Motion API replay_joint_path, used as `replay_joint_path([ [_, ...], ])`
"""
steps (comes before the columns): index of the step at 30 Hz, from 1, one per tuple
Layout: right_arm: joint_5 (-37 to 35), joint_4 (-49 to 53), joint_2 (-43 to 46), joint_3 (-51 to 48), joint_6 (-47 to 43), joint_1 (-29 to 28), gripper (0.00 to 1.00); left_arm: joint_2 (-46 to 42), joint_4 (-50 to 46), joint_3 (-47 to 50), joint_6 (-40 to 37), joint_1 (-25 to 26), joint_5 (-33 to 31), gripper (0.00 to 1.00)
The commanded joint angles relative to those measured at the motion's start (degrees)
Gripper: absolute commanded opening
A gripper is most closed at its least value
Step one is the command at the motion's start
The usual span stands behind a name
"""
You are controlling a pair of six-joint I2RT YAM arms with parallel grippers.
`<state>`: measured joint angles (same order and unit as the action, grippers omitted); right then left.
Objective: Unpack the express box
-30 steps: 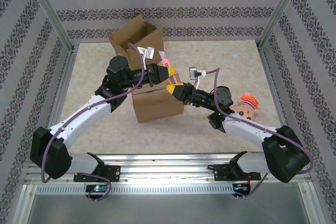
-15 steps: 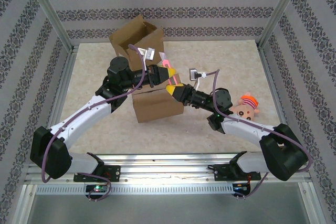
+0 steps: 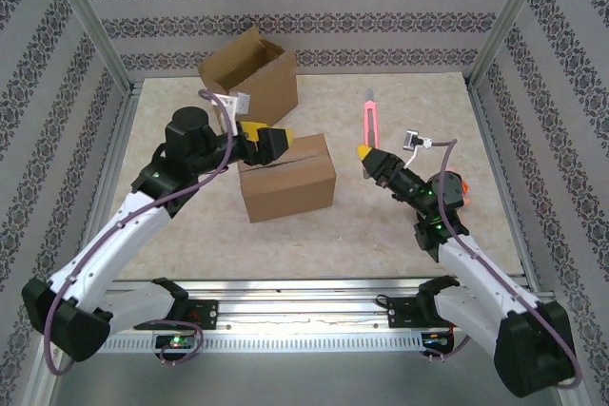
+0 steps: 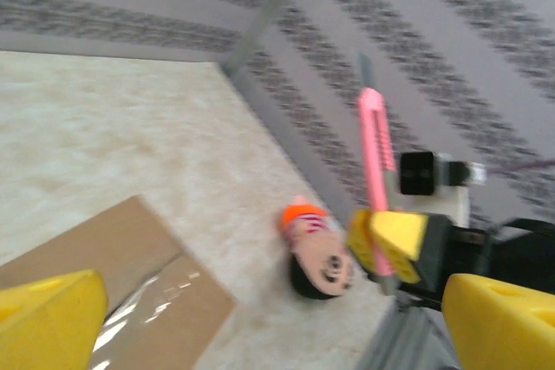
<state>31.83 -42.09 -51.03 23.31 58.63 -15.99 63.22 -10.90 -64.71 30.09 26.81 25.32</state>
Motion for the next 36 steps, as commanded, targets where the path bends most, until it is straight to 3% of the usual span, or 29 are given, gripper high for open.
replay_joint_path([
  [1, -2.51, 16.16, 0.58, 1.79, -10.25, 0.17, 0.00, -1.28, -20.23, -0.67, -0.83, -1.81, -19.08, 0.96],
  [6, -6.33, 13.76, -7.85, 2.39, -13.03, -1.71, 0.00, -1.20, -27.07, 6.11, 3.98, -7.73, -25.83, 0.82],
  [12, -12.23, 10.11, -19.24, 5.55, -16.54, -5.14, 0.00, -2.01, -23.24, 15.41, 6.80, -12.97, -27.91, 0.60],
  [15, -14.04, 8.49, -24.01, 7.06, -16.93, -6.04, 0.00, 0.36, -19.51, 17.89, 6.90, -15.06, -24.99, 0.53],
  [21, -15.42, 5.31, -30.67, 9.49, -15.66, -9.51, 0.00, 9.37, -9.49, 19.31, 7.97, -15.38, -19.12, 0.53],
  [36, -27.44, 3.43, -30.25, 6.96, -8.66, -20.35, 0.00, 21.80, 0.34, 11.72, 3.94, -17.67, -18.44, 0.60],
])
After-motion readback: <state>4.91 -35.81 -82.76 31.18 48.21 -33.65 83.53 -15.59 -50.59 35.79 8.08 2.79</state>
